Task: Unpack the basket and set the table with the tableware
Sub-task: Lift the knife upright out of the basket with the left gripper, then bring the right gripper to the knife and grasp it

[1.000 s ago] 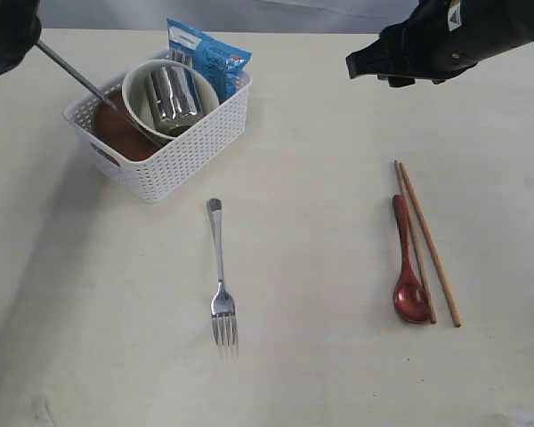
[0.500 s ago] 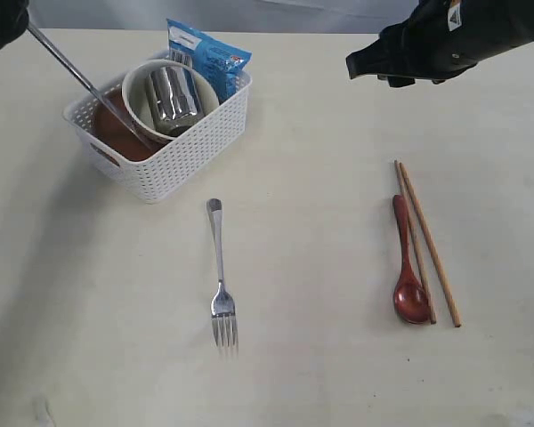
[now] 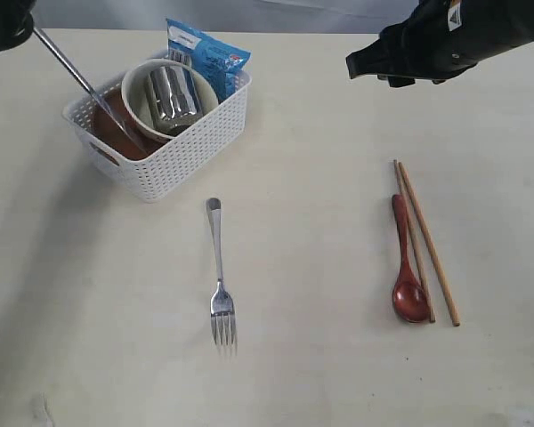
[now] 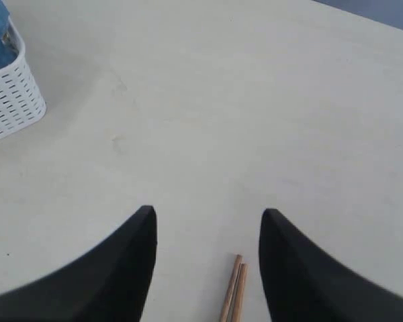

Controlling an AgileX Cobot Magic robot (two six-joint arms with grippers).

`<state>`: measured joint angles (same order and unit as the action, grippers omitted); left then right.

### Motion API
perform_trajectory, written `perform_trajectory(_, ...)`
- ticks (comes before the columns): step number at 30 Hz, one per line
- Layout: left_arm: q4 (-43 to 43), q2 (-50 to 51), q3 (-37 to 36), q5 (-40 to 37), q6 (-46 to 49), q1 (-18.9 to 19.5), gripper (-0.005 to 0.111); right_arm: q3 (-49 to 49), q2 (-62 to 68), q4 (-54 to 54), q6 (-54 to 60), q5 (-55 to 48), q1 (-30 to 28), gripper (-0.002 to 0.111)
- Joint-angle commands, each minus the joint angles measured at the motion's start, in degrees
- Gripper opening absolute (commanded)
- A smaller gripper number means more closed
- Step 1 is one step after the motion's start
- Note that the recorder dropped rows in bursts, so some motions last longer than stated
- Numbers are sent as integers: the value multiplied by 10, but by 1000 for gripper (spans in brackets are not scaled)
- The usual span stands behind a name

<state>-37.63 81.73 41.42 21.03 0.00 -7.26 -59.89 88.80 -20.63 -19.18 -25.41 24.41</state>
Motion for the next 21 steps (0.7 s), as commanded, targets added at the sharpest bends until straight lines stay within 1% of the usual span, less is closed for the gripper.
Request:
perform_trajectory(1, 29, -6, 8, -6, 0, -5, 0, 0, -4, 1, 4, -2, -1, 46)
perform_trajectory(12, 100, -6, 77, -109, 0, -5, 0, 0, -4, 1, 4, -1, -1, 46)
perform_trajectory(18, 109, -6, 84, -120, 0, -5, 0, 0, -4, -1, 11, 48, -1, 46)
perform_trajectory(20, 136, -6, 92, -133, 0, -5, 0, 0, -4, -1, 26, 61, 10, 46)
perform_trajectory(21, 138, -6, 101, -138, 0, -5, 0, 0, -4, 1, 39, 82, 24, 46)
